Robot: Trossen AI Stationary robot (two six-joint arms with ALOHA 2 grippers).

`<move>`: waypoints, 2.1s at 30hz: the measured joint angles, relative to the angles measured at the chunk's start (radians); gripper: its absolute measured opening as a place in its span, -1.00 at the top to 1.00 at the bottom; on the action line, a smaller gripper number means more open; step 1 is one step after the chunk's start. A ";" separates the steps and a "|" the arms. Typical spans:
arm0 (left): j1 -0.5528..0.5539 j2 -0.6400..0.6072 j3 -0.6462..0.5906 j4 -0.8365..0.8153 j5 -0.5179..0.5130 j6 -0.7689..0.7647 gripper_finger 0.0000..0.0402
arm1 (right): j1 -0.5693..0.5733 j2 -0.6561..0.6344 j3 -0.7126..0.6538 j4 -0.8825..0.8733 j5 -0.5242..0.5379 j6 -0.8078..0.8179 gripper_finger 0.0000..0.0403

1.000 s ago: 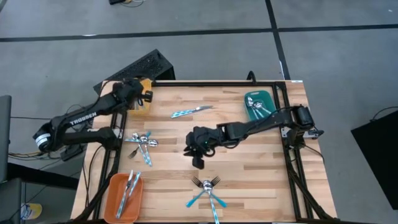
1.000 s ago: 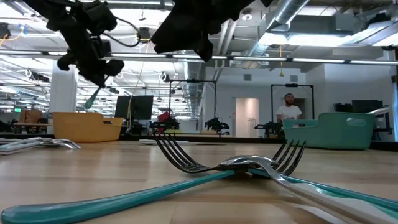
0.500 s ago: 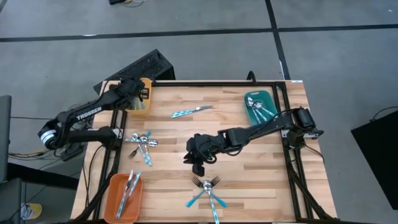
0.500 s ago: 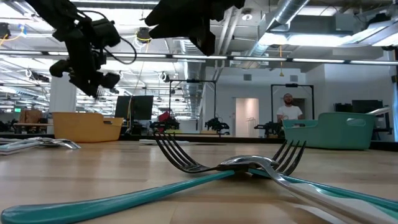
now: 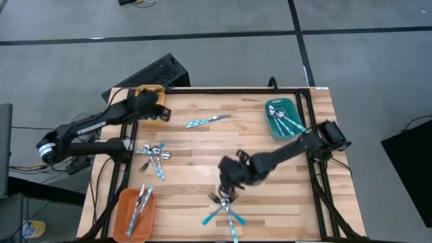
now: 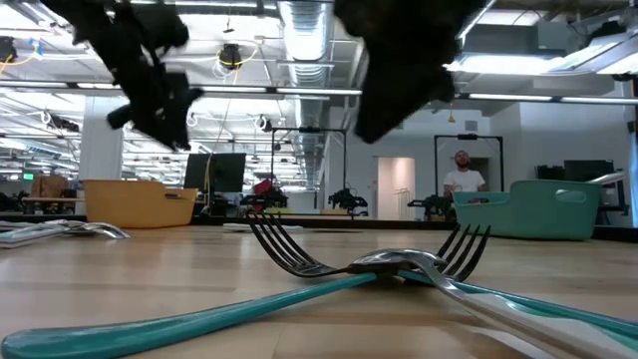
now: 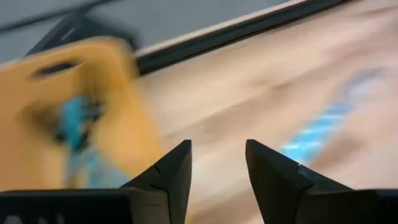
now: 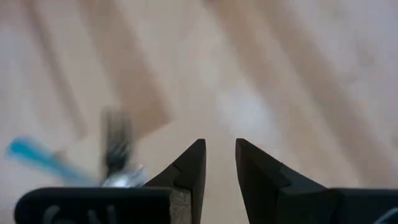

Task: Sort silverware by color (type)
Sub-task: Put the blue fork into the yellow bin

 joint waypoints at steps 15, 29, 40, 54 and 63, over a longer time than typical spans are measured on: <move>-0.734 -0.122 -0.184 0.491 -0.145 0.065 0.41 | 0.151 0.189 0.000 0.115 -0.001 0.118 0.46; -0.774 -0.013 -0.249 0.980 -0.390 0.248 0.41 | 0.183 0.027 0.021 -0.059 0.093 0.310 0.46; -0.846 0.090 -0.249 1.101 -0.350 0.236 0.41 | 0.213 -0.084 0.019 -0.262 0.106 0.423 0.44; -0.858 0.561 -0.245 1.815 -0.229 0.208 0.39 | 0.154 -0.082 -0.101 -0.448 0.076 0.554 -0.02; -0.848 0.610 -0.231 1.777 -0.082 0.214 0.36 | 0.137 -0.081 -0.407 0.188 -0.052 0.529 -0.19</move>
